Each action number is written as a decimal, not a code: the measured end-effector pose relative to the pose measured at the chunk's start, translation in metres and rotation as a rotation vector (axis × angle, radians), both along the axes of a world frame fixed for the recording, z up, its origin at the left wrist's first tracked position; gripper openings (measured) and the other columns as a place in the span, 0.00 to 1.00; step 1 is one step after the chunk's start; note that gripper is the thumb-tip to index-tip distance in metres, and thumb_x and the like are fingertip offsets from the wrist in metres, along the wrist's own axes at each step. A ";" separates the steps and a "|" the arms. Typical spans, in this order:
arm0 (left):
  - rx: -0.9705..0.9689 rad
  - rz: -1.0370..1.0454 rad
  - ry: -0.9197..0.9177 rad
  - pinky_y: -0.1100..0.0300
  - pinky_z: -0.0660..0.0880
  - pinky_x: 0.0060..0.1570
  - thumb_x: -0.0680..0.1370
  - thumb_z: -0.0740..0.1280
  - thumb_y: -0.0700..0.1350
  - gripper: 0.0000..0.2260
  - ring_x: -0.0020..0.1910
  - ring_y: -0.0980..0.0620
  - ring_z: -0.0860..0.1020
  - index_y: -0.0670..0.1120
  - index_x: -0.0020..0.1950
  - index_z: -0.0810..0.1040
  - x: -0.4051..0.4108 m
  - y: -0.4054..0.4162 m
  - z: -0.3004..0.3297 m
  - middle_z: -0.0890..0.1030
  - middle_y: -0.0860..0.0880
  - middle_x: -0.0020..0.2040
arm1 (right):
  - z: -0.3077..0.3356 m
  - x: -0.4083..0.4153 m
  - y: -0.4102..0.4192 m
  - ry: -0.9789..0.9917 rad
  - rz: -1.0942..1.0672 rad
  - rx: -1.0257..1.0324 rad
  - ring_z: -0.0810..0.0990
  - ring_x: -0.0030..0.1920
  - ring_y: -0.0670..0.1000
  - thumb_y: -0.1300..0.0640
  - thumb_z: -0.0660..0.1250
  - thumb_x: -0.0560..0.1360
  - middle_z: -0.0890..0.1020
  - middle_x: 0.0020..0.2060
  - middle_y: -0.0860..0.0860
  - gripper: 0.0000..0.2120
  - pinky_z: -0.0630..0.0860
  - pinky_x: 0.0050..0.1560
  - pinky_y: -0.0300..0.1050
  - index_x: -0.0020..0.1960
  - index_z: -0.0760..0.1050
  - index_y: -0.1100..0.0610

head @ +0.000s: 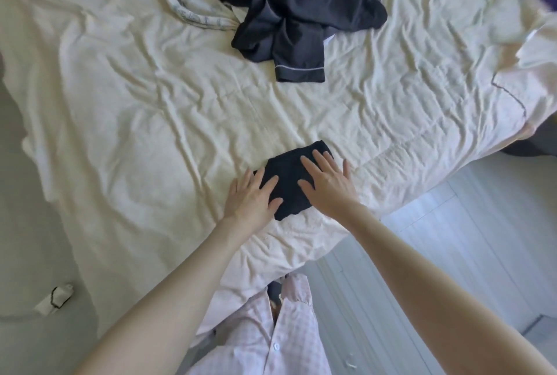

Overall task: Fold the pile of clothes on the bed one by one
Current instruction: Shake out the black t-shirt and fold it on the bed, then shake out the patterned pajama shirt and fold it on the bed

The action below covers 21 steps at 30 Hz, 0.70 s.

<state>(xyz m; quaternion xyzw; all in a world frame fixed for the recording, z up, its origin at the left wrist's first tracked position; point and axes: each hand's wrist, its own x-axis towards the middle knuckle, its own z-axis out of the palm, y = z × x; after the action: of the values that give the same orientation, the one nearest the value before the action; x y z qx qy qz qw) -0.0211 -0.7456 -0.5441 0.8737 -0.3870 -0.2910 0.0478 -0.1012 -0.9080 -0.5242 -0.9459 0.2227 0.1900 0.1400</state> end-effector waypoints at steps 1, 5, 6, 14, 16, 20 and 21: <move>-0.022 0.015 0.004 0.45 0.51 0.72 0.81 0.53 0.56 0.24 0.77 0.45 0.47 0.52 0.77 0.55 0.003 0.006 0.011 0.51 0.47 0.78 | 0.011 -0.001 0.006 -0.018 0.027 -0.005 0.46 0.77 0.54 0.45 0.53 0.81 0.53 0.77 0.51 0.26 0.40 0.73 0.60 0.77 0.53 0.49; -0.163 0.086 -0.076 0.47 0.53 0.71 0.81 0.56 0.52 0.23 0.77 0.45 0.49 0.52 0.76 0.57 0.008 0.061 0.072 0.53 0.47 0.78 | 0.078 -0.006 0.045 -0.107 0.144 -0.006 0.48 0.77 0.52 0.45 0.55 0.80 0.55 0.76 0.51 0.28 0.40 0.74 0.58 0.77 0.52 0.49; -0.189 0.129 -0.069 0.48 0.52 0.72 0.81 0.57 0.52 0.23 0.77 0.45 0.49 0.52 0.75 0.58 0.008 0.079 0.085 0.53 0.47 0.78 | 0.093 -0.005 0.056 -0.112 0.181 -0.002 0.48 0.77 0.52 0.45 0.55 0.80 0.55 0.76 0.50 0.28 0.40 0.74 0.58 0.77 0.52 0.49; -0.172 0.433 -0.083 0.49 0.48 0.73 0.81 0.54 0.57 0.25 0.77 0.48 0.47 0.53 0.77 0.55 0.019 0.238 0.142 0.52 0.50 0.78 | 0.159 0.033 0.187 -0.156 0.357 0.057 0.46 0.77 0.51 0.42 0.53 0.80 0.51 0.77 0.49 0.29 0.40 0.74 0.53 0.77 0.48 0.48; -0.176 0.487 -0.076 0.47 0.49 0.74 0.80 0.55 0.57 0.25 0.77 0.48 0.48 0.52 0.76 0.57 0.023 0.284 0.153 0.53 0.49 0.78 | 0.166 0.046 0.231 -0.175 0.384 0.088 0.46 0.77 0.51 0.42 0.52 0.81 0.51 0.77 0.49 0.29 0.40 0.75 0.53 0.77 0.48 0.48; -0.147 0.542 -0.069 0.46 0.49 0.73 0.81 0.55 0.57 0.26 0.77 0.47 0.47 0.52 0.77 0.56 0.034 0.388 0.169 0.52 0.48 0.78 | 0.167 0.068 0.329 -0.192 0.419 0.112 0.46 0.77 0.50 0.41 0.51 0.80 0.52 0.77 0.49 0.29 0.39 0.74 0.51 0.77 0.48 0.48; -0.133 0.550 -0.057 0.46 0.49 0.74 0.81 0.54 0.57 0.26 0.77 0.48 0.46 0.52 0.77 0.55 0.039 0.413 0.172 0.52 0.49 0.78 | 0.165 0.072 0.353 -0.202 0.403 0.126 0.47 0.77 0.50 0.41 0.51 0.80 0.52 0.77 0.49 0.29 0.40 0.74 0.51 0.77 0.49 0.48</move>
<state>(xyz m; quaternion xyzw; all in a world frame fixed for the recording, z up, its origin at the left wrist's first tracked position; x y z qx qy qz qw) 0.0175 -0.3328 -0.3722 0.9485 -0.1550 -0.2165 0.1715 -0.0288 -0.5547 -0.3589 -0.9748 0.0020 0.1321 0.1798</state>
